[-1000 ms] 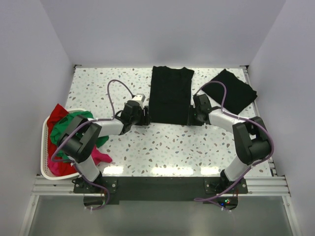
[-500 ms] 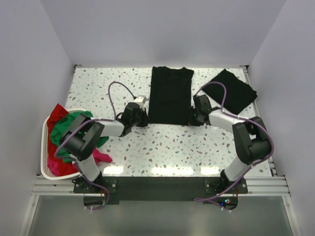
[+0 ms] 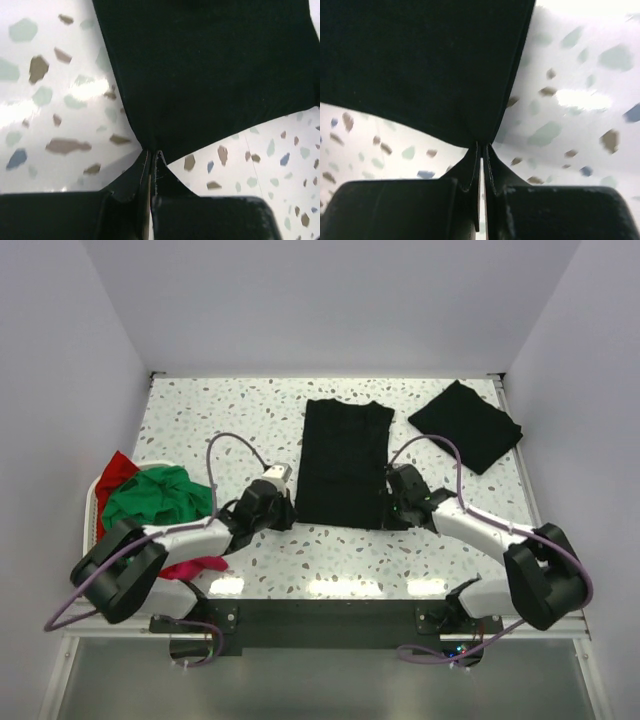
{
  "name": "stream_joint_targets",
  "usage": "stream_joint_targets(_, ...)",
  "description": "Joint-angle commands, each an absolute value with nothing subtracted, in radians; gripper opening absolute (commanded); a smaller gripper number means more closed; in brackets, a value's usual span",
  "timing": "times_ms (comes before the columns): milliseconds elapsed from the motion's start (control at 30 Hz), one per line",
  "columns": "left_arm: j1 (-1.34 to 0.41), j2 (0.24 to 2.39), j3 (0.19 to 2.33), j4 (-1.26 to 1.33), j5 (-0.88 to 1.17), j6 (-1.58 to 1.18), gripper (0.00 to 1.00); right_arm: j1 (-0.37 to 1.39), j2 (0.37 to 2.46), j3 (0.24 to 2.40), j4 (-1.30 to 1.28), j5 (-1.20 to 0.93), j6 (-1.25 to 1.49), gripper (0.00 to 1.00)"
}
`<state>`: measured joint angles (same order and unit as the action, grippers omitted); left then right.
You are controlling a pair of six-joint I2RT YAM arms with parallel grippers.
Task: Fold and stack the t-shirts
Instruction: Fold the tshirt
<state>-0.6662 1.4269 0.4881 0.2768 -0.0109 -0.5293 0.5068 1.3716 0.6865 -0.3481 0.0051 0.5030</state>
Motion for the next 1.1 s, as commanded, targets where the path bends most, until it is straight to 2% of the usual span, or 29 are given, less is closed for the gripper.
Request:
stream_joint_targets(0, -0.681, 1.259, 0.419, 0.196, -0.052, -0.583, 0.00, 0.584, 1.286, 0.640, -0.436, 0.037, 0.587, 0.00)
stream_joint_targets(267, -0.718, 0.944, 0.321, 0.006, -0.037, -0.635, 0.00, 0.666, 1.016, 0.566, -0.607, 0.061, 0.676, 0.00)
stream_joint_targets(533, -0.749, 0.692, 0.313, -0.136, -0.038, -0.680, 0.00, 0.689, 0.721, 0.629, -0.833, 0.081, 0.722, 0.00)
stream_joint_targets(767, -0.752, 0.722, 0.437, -0.109, -0.074, -0.612, 0.00, 0.687, 0.666, 0.744, -0.821, 0.225, 0.696, 0.00)
stream_joint_targets(1067, -0.749, 0.889, 0.593, -0.016, -0.167, -0.494, 0.00, 0.689, 0.808, 0.882, -0.718, 0.382, 0.623, 0.00)
